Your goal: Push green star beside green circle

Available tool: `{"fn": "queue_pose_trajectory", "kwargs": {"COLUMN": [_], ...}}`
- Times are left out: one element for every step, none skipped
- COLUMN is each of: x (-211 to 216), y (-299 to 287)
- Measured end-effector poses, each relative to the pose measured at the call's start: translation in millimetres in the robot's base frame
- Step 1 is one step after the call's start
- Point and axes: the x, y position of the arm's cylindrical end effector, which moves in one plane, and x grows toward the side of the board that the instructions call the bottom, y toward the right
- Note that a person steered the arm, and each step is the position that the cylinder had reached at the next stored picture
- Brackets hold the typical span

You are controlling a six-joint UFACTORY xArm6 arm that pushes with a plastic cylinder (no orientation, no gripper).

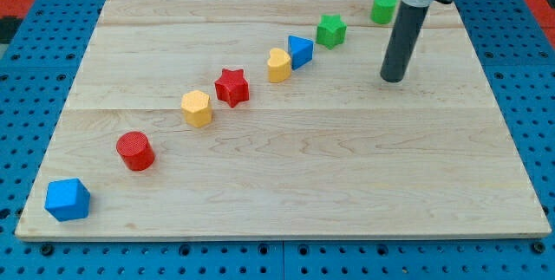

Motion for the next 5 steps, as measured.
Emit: {"fn": "queue_pose_trajectory", "kwargs": {"x": [0.0,0.0,-3.4,-26.4,-63.2], "y": [-10.6,-13.3,-14.1,-14.3,-39.8]}}
